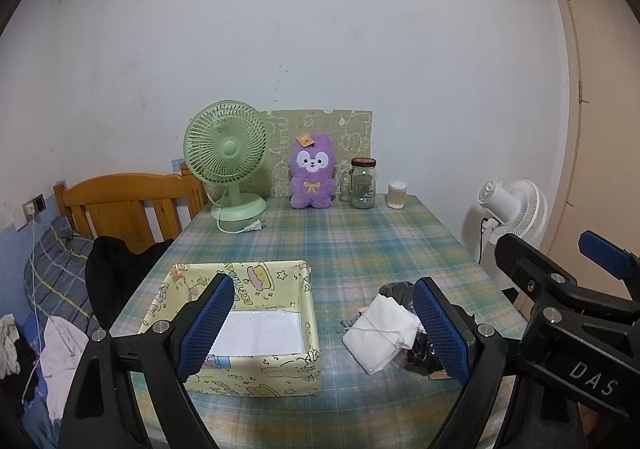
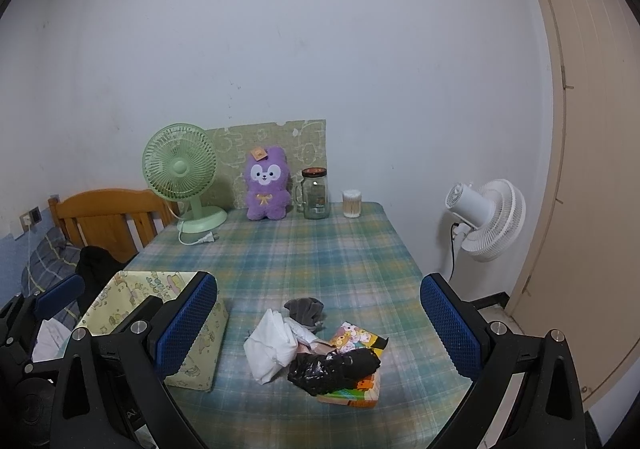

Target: Organize soft objects

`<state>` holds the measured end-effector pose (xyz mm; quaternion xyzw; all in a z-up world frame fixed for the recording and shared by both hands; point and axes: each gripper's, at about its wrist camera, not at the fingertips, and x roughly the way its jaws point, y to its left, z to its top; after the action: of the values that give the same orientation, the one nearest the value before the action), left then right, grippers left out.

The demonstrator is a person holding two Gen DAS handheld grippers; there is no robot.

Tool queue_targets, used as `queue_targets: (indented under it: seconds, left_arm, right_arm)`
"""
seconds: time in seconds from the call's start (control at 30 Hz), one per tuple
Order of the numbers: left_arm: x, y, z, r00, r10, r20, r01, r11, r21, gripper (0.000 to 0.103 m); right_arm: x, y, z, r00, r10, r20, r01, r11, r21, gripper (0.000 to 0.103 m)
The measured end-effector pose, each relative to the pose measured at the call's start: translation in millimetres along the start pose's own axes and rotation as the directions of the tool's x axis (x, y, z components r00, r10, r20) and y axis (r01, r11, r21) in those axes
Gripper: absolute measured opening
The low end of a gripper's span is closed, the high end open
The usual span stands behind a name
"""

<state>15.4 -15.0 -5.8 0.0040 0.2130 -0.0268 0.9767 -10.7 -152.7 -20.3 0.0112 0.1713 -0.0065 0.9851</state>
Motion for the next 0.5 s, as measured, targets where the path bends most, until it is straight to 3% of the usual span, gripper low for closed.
queue_targets:
  seconds: [0.5]
  left_arm:
    - [-5.8,-3.2,-1.0,1.0,-0.012,0.013,0.012,1.0,0.004,0.091]
  right_arm:
    - [-5.0,2.5,2.4,1.0,0.01,0.01,-0.01,1.0,-0.007,0.102]
